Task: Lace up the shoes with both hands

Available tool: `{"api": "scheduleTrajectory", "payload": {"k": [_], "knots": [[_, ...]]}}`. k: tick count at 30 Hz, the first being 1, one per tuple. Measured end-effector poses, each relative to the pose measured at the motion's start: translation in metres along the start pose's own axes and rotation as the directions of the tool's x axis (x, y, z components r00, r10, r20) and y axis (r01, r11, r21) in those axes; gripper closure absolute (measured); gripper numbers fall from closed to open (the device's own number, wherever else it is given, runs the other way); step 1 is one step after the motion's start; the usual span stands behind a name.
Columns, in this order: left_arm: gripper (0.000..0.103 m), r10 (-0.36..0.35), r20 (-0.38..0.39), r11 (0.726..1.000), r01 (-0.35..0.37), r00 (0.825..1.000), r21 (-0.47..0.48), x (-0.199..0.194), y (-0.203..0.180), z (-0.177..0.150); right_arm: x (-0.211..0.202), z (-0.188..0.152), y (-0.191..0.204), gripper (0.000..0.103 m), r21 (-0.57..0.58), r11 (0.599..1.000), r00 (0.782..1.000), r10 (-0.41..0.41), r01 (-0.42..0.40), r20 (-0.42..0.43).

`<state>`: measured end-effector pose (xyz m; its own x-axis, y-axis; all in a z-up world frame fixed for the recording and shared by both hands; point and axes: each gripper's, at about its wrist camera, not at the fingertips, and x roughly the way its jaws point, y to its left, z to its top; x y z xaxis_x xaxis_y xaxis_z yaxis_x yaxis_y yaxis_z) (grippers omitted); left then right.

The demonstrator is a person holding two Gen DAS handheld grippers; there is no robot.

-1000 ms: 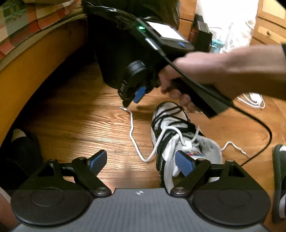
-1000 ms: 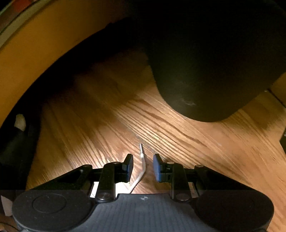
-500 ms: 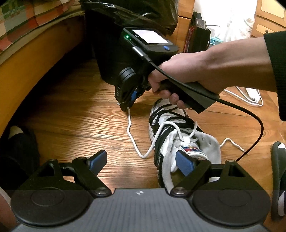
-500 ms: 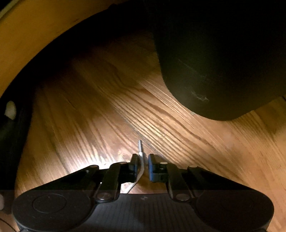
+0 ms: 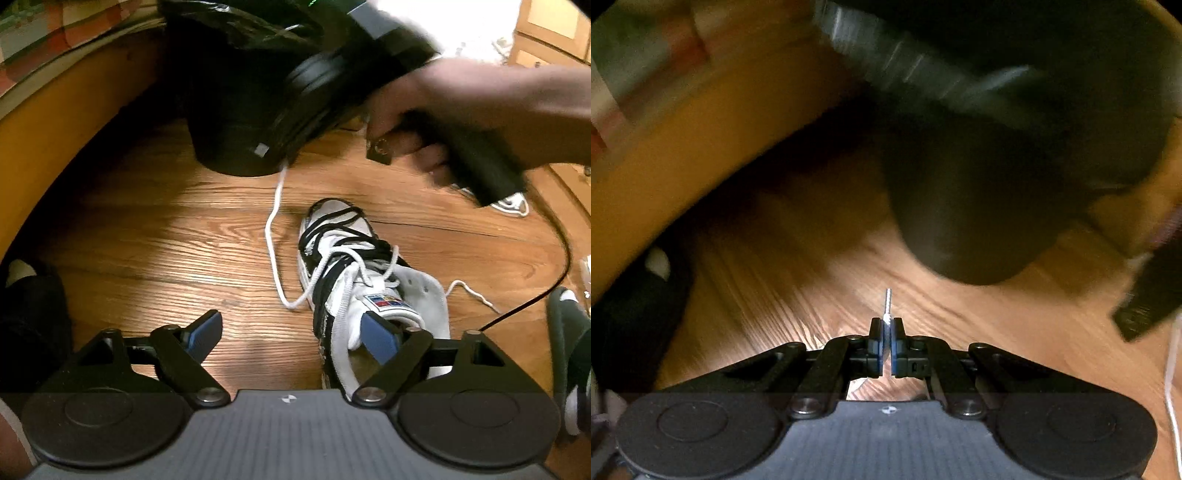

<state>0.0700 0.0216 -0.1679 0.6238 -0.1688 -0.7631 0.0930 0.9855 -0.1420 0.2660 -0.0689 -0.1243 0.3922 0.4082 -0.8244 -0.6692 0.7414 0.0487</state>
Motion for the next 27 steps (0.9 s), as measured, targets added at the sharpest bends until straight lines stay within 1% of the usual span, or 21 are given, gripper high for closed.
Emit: {"api": "scheduleTrajectory", "payload": {"k": [2,4,6,8,10,12,13,14,16,18,19,22,24,26,27], "knots": [[0.022,-0.005,-0.008,1.000,0.005,1.000,-0.002,0.000,0.002,0.001,-0.035,-0.003,-0.013,0.099,0.022,0.999,0.999,-0.025,0.025,0.024],[0.022,-0.010,-0.012,1.000,0.010,1.000,-0.005,-0.001,0.005,0.004,-0.075,-0.006,-0.027,0.099,0.031,0.997,0.996,-0.069,0.067,0.052],[0.022,-0.021,0.003,1.000,0.021,1.000,-0.017,-0.001,0.009,0.007,-0.115,-0.010,-0.039,0.099,0.058,0.994,0.992,-0.102,0.097,0.078],[0.024,-0.049,0.012,0.998,0.050,0.999,-0.032,0.000,0.013,0.010,-0.141,-0.014,-0.044,0.099,0.002,0.991,0.989,-0.136,0.136,0.059],[0.030,-0.076,0.019,0.996,0.077,0.997,-0.039,0.001,0.016,0.012,-0.161,-0.019,-0.047,0.099,-0.118,0.977,0.984,-0.181,0.179,0.000],[0.034,-0.098,0.023,0.994,0.099,0.995,-0.036,0.001,0.016,0.012,-0.174,-0.025,-0.053,0.099,-0.207,0.956,0.973,-0.222,0.207,-0.055],[0.040,-0.102,0.017,0.995,0.102,0.995,-0.021,0.002,0.015,0.011,-0.181,-0.029,-0.055,0.099,-0.222,0.951,0.969,-0.238,0.217,-0.072],[0.043,-0.104,0.009,0.995,0.104,0.995,-0.004,0.003,0.014,0.010,-0.186,-0.034,-0.057,0.099,-0.235,0.946,0.964,-0.250,0.223,-0.089],[0.047,-0.117,-0.002,0.993,0.117,0.993,0.017,0.007,0.012,0.008,-0.184,-0.047,-0.053,0.099,-0.275,0.940,0.962,-0.245,0.204,-0.124],[0.053,-0.130,-0.014,0.991,0.131,0.991,0.036,0.011,0.009,0.007,-0.175,-0.065,-0.037,0.099,-0.351,0.917,0.954,-0.257,0.189,-0.157],[0.056,-0.139,-0.020,0.989,0.140,0.990,0.044,0.012,0.009,0.007,-0.169,-0.072,-0.027,0.099,-0.377,0.909,0.954,-0.254,0.180,-0.157],[0.064,-0.159,-0.024,0.985,0.160,0.987,0.071,0.012,0.005,0.009,-0.145,-0.093,0.005,0.099,-0.395,0.913,0.965,-0.190,0.105,-0.182],[0.064,-0.176,-0.016,0.981,0.177,0.984,0.078,0.010,0.004,0.010,-0.128,-0.105,0.025,0.099,-0.399,0.915,0.969,-0.142,0.051,-0.202],[0.073,-0.205,-0.022,0.976,0.206,0.979,0.067,0.012,0.006,0.011,-0.113,-0.114,0.041,0.099,-0.404,0.915,0.974,-0.099,0.009,-0.204],[0.083,-0.227,-0.030,0.973,0.228,0.973,0.042,0.014,0.009,0.011,-0.106,-0.116,0.049,0.099,-0.402,0.916,0.975,-0.085,-0.004,-0.203]]}}
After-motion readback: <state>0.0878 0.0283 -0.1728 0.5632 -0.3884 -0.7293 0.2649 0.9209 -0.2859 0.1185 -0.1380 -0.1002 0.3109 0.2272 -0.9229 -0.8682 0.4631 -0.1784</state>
